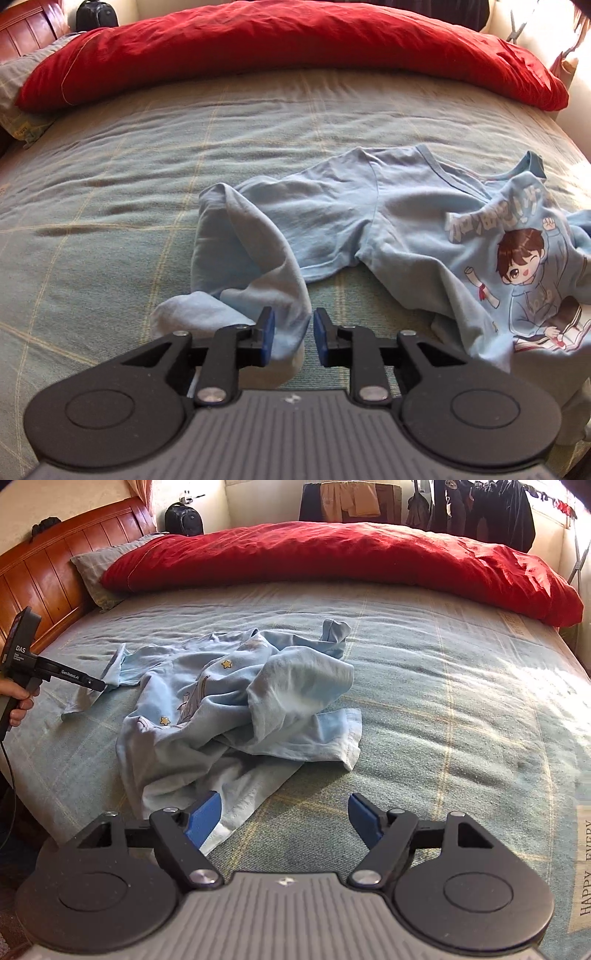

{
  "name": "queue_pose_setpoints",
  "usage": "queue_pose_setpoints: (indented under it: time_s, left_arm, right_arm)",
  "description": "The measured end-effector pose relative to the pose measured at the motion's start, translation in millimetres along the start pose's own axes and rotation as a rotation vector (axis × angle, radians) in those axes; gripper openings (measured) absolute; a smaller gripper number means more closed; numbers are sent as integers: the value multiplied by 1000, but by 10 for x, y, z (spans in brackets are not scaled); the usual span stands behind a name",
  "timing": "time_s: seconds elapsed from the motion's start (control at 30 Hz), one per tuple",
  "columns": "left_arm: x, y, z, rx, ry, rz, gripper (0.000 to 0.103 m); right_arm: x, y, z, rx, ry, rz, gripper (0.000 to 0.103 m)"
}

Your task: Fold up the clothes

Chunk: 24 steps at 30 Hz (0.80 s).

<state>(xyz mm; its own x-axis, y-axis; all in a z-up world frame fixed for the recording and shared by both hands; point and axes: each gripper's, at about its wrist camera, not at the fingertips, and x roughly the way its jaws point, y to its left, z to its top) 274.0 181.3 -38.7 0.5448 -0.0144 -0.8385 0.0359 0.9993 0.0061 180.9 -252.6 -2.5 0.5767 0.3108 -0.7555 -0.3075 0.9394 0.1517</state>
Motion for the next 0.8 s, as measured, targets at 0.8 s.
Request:
queue_pose_setpoints:
  time_s: [0.8]
  left_arm:
    - [287, 742, -494, -257, -42, 38, 3]
  right_arm:
    - [88, 375, 139, -74, 32, 57, 79]
